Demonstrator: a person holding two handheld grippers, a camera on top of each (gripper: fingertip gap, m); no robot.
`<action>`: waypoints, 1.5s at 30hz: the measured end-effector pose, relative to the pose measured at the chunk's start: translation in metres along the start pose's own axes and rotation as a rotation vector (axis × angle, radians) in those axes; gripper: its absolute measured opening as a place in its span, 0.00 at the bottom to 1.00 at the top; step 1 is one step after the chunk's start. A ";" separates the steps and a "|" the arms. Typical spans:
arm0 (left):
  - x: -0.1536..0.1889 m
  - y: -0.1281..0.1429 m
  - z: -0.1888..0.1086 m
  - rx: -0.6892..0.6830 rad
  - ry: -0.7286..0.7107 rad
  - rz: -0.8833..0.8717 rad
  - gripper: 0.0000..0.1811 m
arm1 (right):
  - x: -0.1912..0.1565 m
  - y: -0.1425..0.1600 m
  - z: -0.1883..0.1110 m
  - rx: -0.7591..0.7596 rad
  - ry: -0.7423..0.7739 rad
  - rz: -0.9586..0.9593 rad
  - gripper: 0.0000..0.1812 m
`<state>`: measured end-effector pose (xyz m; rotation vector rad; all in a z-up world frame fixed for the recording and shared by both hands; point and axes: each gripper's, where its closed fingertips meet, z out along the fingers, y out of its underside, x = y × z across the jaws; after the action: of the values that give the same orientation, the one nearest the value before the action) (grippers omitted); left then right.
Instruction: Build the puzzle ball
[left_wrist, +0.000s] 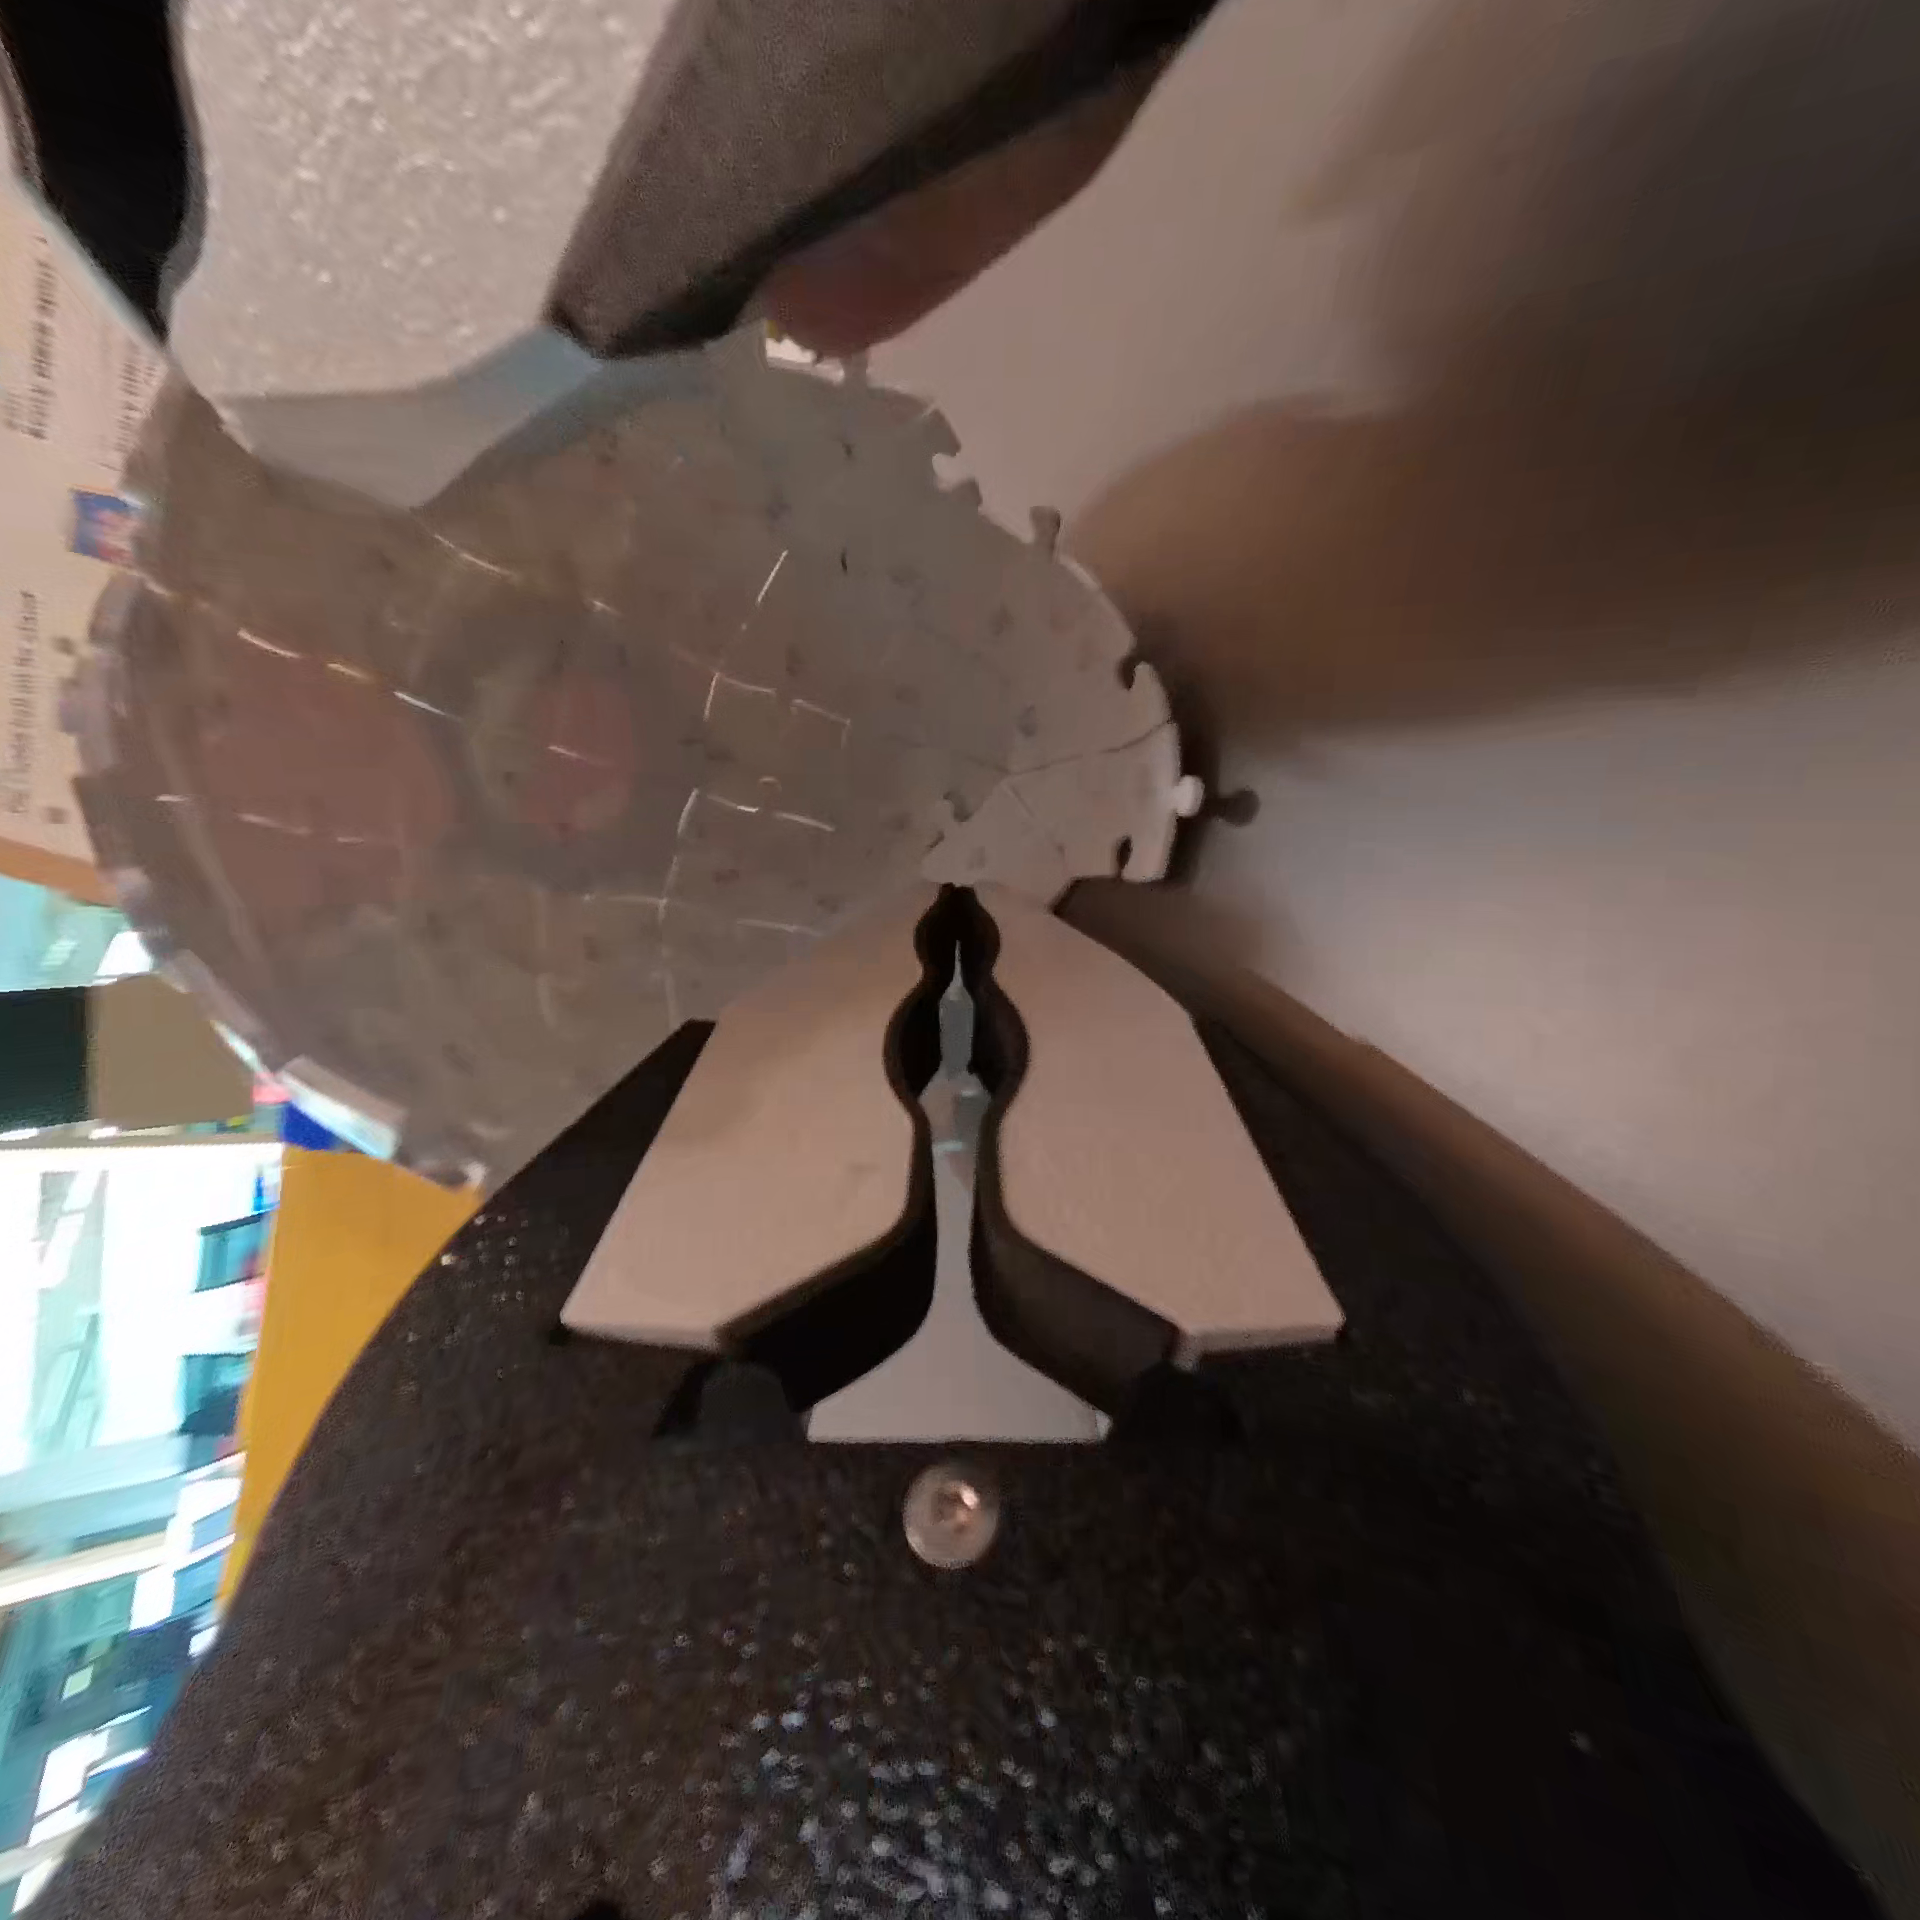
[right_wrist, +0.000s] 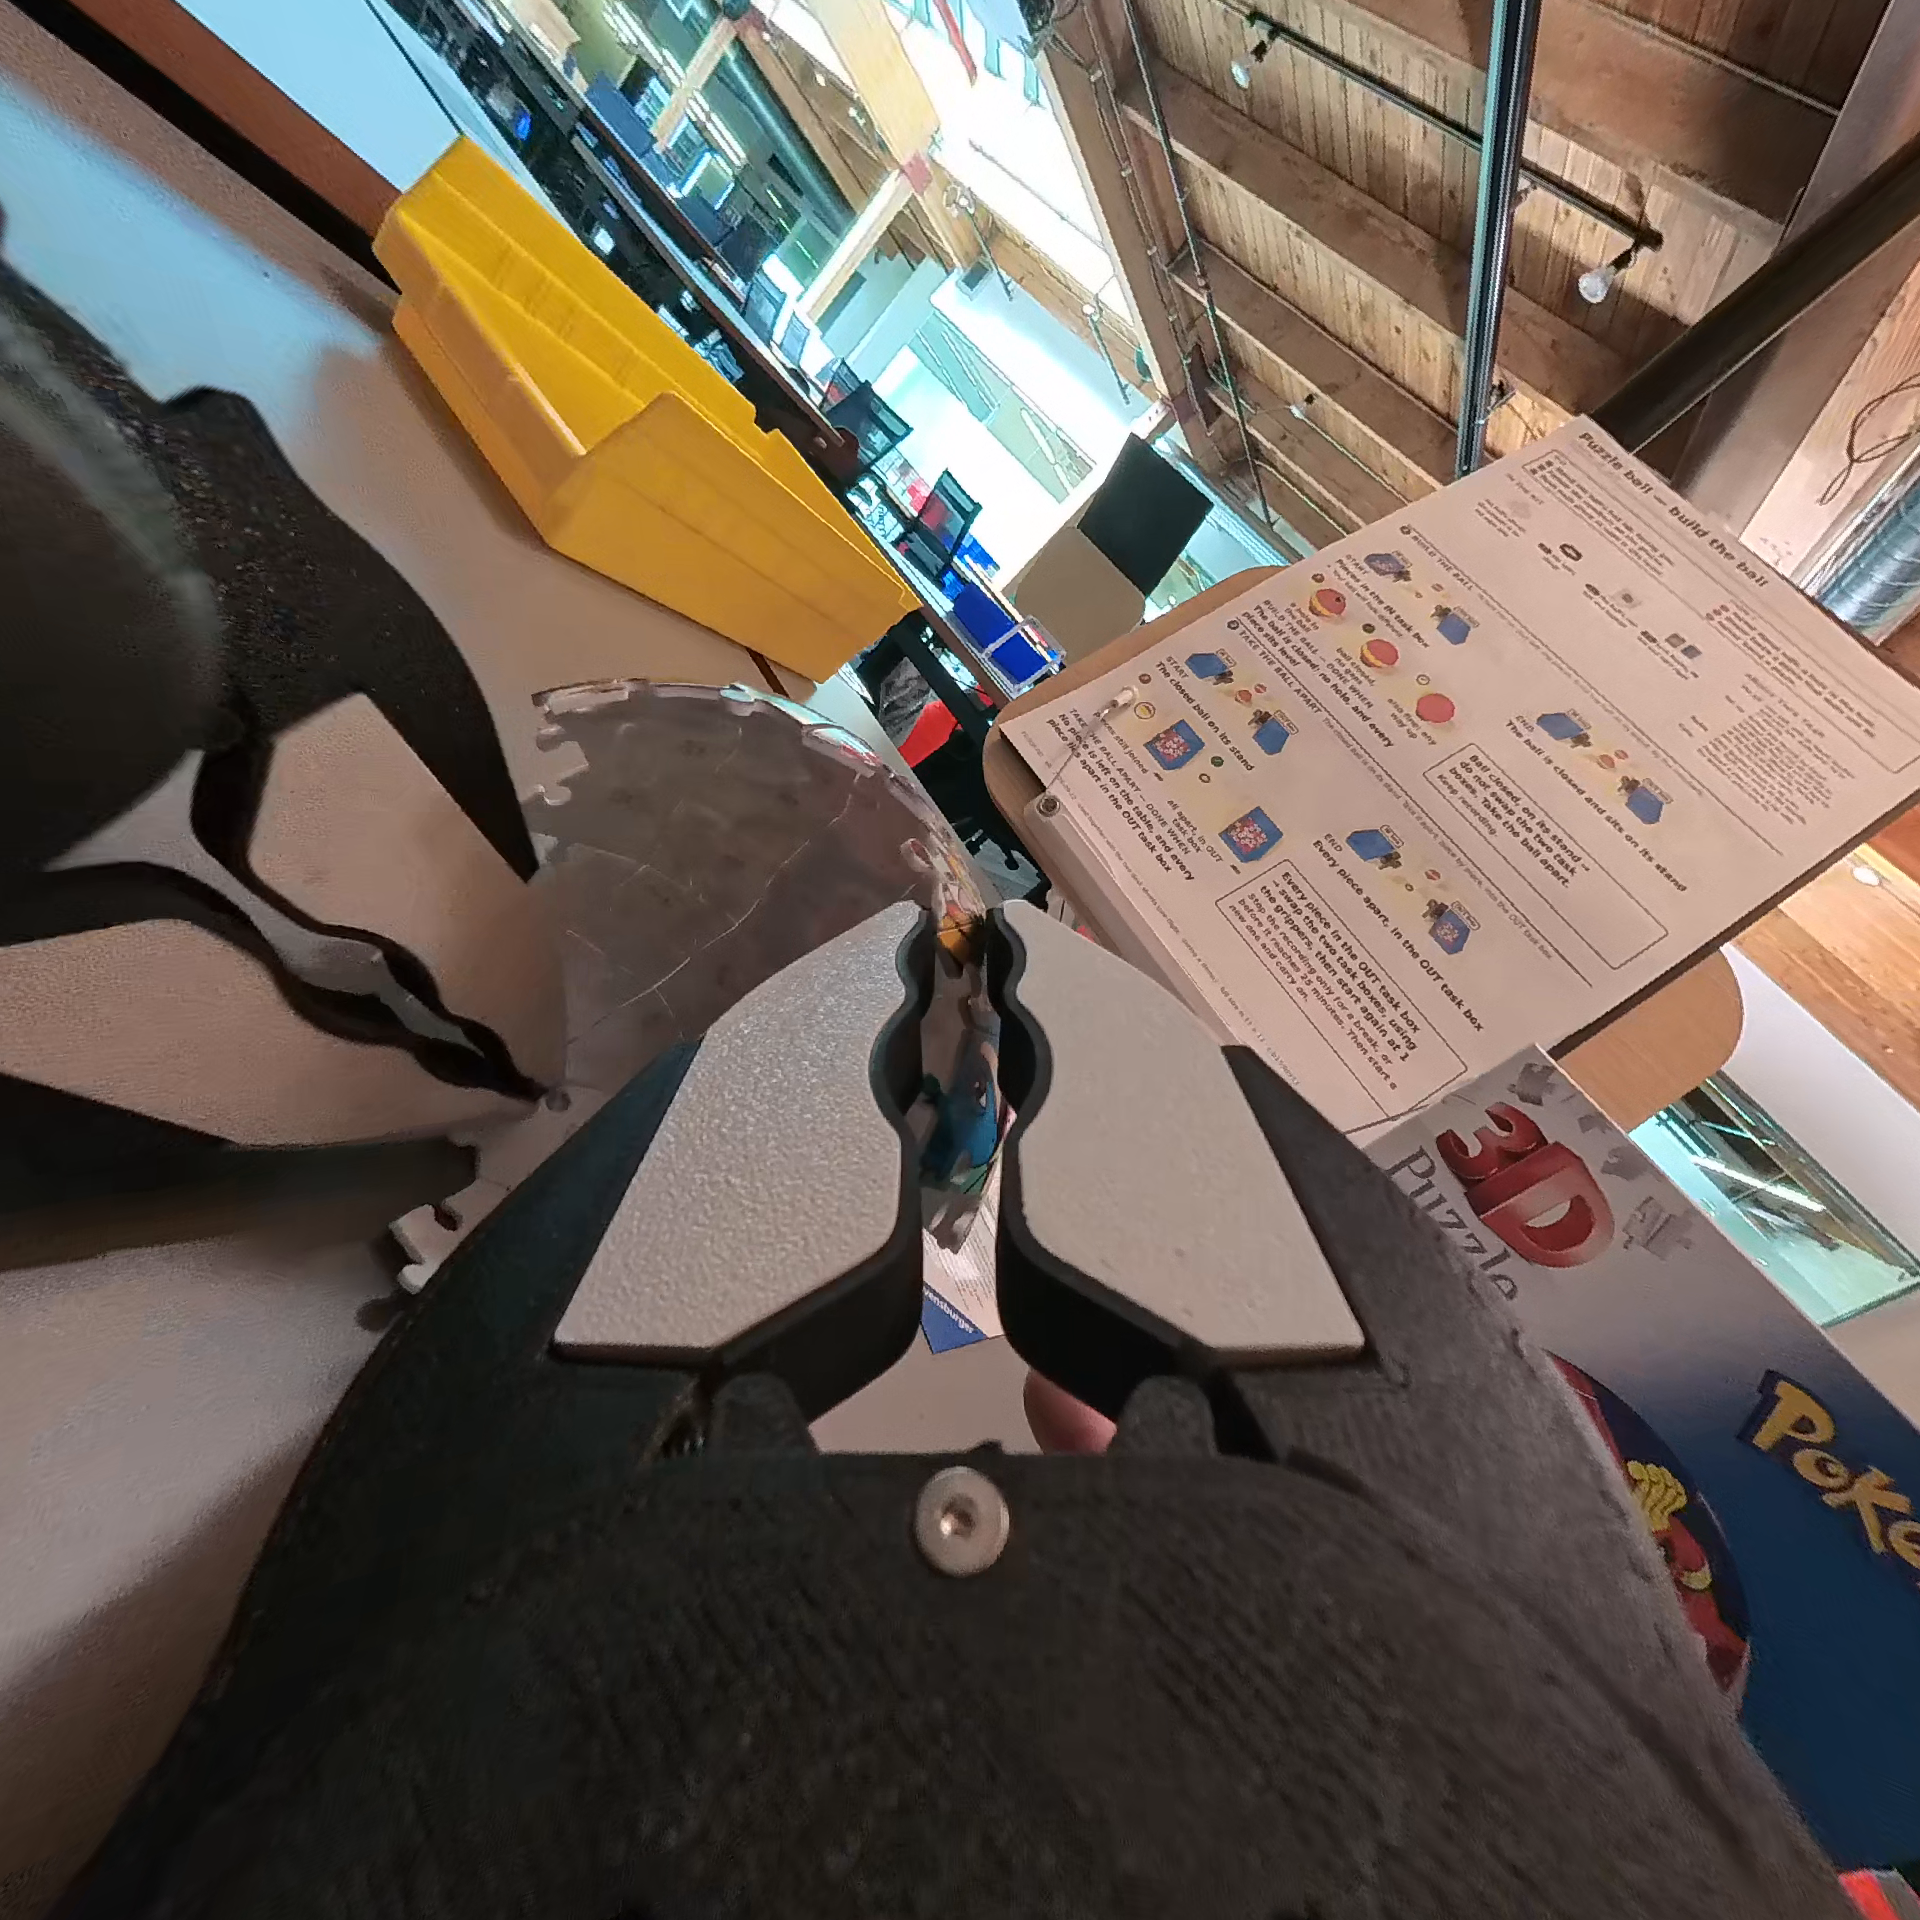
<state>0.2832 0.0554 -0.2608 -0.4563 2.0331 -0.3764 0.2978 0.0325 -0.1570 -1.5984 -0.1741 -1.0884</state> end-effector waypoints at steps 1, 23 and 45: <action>-0.002 0.002 0.000 -0.007 -0.027 0.025 0.00 | -0.001 -0.001 0.000 0.002 -0.005 -0.001 0.05; -0.007 -0.003 0.024 -0.089 -0.107 0.222 0.00 | -0.003 -0.001 0.000 0.000 -0.052 0.011 0.06; -0.005 -0.005 0.030 -0.131 0.020 0.457 0.00 | -0.001 0.003 0.007 0.005 -0.104 0.075 0.07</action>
<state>0.3122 0.0506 -0.2690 -0.0569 2.1145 0.0310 0.3031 0.0382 -0.1599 -1.6450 -0.1846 -0.9475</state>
